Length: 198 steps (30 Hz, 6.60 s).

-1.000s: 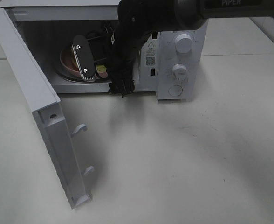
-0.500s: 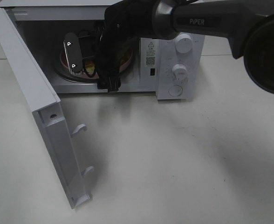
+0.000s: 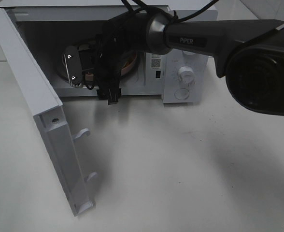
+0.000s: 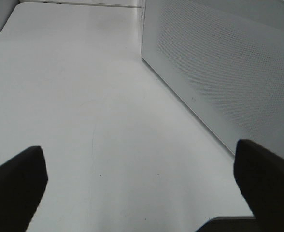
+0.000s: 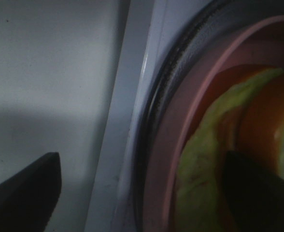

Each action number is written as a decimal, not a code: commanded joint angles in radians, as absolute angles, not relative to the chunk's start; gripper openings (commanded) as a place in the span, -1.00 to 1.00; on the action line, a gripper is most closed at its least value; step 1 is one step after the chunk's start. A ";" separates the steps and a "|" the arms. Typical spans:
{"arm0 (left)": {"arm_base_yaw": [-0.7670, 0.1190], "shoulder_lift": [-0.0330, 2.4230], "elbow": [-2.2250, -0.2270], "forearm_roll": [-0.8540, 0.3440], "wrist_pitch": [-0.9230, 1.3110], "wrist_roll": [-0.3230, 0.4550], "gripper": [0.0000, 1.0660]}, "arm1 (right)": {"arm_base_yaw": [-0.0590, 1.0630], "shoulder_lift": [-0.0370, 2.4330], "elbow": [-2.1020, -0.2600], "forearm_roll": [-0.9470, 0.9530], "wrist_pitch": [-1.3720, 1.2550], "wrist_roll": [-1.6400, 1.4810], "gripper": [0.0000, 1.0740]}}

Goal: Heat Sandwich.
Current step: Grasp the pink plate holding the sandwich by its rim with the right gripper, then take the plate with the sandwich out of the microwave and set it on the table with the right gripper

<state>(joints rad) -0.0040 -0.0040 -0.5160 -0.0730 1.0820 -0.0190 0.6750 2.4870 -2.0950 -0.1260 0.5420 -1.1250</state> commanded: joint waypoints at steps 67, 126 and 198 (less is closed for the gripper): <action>0.000 -0.011 -0.515 -0.079 1.072 -0.019 0.83 | 0.678 2.125 -1.618 0.076 0.440 -1.513 -1.00; 0.000 -0.011 -0.515 -0.079 1.072 -0.019 0.83 | 0.649 1.451 -0.818 0.422 0.299 -1.874 -1.00; 0.000 -0.011 -0.515 -0.079 1.072 -0.019 0.83 | 0.649 1.070 -0.482 -0.708 0.671 0.182 -0.95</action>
<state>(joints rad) -0.0040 -0.0040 -0.5160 -0.0730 1.0820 -0.0190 0.6530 1.0790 -0.4790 -0.6550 0.6490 0.1260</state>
